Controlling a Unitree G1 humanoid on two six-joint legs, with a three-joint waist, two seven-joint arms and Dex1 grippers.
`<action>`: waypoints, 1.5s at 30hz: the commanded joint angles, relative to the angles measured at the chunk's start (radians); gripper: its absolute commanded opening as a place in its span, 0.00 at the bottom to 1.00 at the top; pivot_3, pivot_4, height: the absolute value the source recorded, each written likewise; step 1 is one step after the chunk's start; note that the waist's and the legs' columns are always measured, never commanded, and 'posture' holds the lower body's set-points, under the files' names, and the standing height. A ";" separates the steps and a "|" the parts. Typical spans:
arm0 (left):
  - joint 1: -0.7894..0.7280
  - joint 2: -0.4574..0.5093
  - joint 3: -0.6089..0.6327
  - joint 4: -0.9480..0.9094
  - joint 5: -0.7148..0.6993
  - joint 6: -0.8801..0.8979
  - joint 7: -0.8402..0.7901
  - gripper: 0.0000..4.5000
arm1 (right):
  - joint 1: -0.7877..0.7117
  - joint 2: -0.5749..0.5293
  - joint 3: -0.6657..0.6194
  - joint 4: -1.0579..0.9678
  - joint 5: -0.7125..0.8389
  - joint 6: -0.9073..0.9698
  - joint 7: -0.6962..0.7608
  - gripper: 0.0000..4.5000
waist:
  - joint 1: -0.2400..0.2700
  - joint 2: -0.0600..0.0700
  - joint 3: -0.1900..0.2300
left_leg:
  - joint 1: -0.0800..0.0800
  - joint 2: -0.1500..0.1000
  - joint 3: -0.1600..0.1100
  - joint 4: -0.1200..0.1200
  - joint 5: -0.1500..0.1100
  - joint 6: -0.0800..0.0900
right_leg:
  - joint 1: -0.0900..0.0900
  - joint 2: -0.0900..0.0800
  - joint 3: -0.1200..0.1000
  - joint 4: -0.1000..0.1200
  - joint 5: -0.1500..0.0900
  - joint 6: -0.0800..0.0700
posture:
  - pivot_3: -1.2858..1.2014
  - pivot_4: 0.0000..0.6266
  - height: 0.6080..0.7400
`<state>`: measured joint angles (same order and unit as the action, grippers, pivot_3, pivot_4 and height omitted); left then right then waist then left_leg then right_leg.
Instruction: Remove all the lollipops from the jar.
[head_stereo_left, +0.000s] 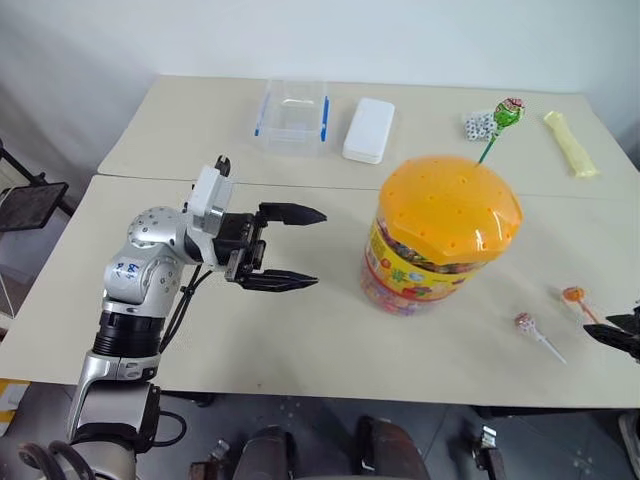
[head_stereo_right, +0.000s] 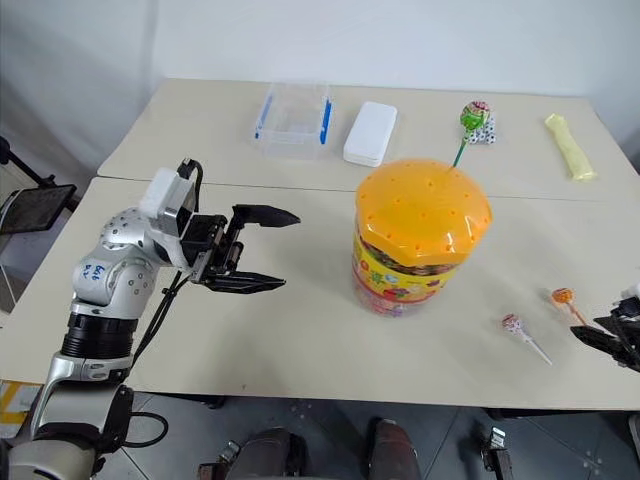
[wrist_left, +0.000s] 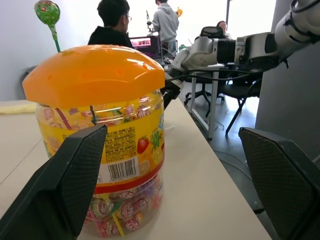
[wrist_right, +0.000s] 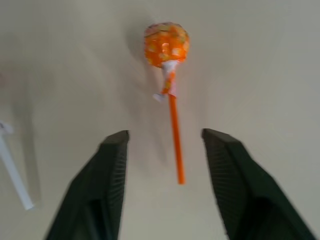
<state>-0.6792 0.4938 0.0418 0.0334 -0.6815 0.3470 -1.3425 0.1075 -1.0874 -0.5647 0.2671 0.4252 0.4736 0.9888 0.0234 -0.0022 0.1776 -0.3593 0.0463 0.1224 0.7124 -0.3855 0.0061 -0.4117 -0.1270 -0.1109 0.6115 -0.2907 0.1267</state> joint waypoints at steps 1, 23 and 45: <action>-0.039 -0.051 0.087 -0.014 -0.111 0.060 0.099 1.00 | -0.085 -0.015 -0.179 -0.124 0.170 -0.009 0.112 0.76 | -0.001 0.000 0.000 | 0.000 0.000 0.000 0.001 0.000 0.000 | 0.000 0.000 0.000 0.000 0.000 0.000 | 0.52 0.24 1.00; -0.075 -0.198 0.138 -0.013 -0.194 0.171 0.296 1.00 | -0.718 0.194 0.149 -0.376 0.539 0.335 -0.170 0.76 | 0.002 -0.001 0.001 | -0.007 -0.001 -0.007 0.003 0.000 0.000 | -0.004 -0.001 -0.006 0.005 0.000 0.001 | 0.52 0.24 1.00; -0.075 -0.199 0.140 -0.026 -0.202 0.163 0.288 1.00 | -0.848 0.233 0.105 -0.255 0.508 0.243 -0.147 0.01 | 0.000 -0.001 0.001 | -0.009 0.000 -0.007 0.004 0.000 0.000 | -0.005 -0.001 -0.008 0.005 0.000 0.001 | 0.52 0.24 1.00</action>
<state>-0.7356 0.2893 0.1787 0.0439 -0.8611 0.5157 -1.0362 -0.6938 -0.8400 -0.3757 0.0177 0.9114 0.7659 0.8415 0.0229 -0.0029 0.1782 -0.3682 0.0460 0.1151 0.7165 -0.3855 0.0061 -0.4165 -0.1285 -0.1185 0.6168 -0.2903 0.1273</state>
